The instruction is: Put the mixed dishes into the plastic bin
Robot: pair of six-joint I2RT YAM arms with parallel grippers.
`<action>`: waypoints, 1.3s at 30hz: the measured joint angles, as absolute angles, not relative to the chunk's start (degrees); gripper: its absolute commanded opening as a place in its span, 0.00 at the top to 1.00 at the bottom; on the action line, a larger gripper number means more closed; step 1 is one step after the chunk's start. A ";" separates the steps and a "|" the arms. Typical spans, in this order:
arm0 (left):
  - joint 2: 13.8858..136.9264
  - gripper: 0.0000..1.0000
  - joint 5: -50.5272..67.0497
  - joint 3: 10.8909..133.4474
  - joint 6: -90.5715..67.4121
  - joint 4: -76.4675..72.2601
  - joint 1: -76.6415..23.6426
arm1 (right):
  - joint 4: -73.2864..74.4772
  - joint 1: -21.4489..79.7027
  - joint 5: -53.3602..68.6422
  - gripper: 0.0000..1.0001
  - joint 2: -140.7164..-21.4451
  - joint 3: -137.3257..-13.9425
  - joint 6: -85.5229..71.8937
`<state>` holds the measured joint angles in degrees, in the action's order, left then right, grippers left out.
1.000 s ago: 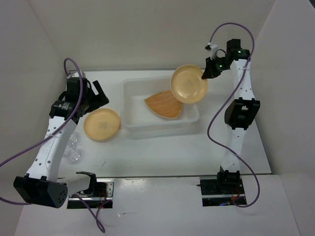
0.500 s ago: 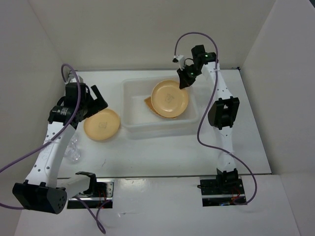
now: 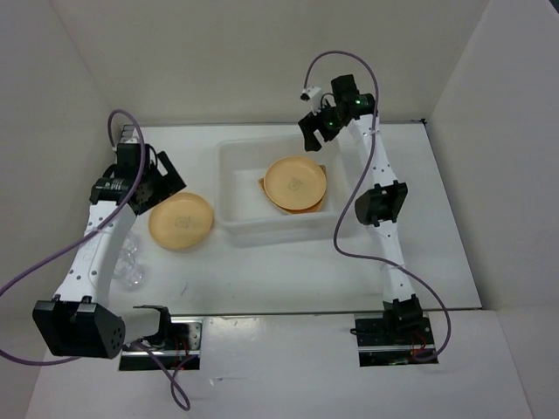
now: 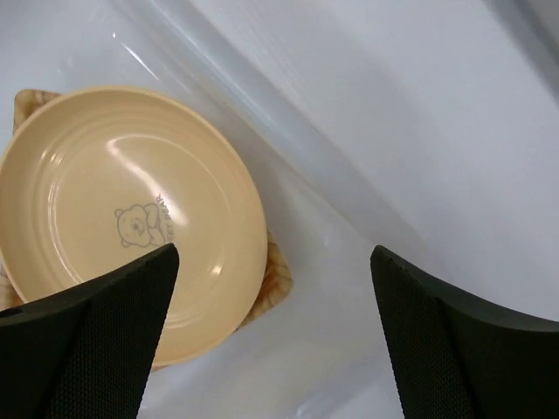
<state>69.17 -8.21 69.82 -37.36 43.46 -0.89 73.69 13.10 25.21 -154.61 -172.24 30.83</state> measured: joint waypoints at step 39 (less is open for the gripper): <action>112.62 0.41 19.62 77.03 -15.99 34.39 21.45 | 73.80 8.16 15.14 0.02 -140.40 -177.86 22.48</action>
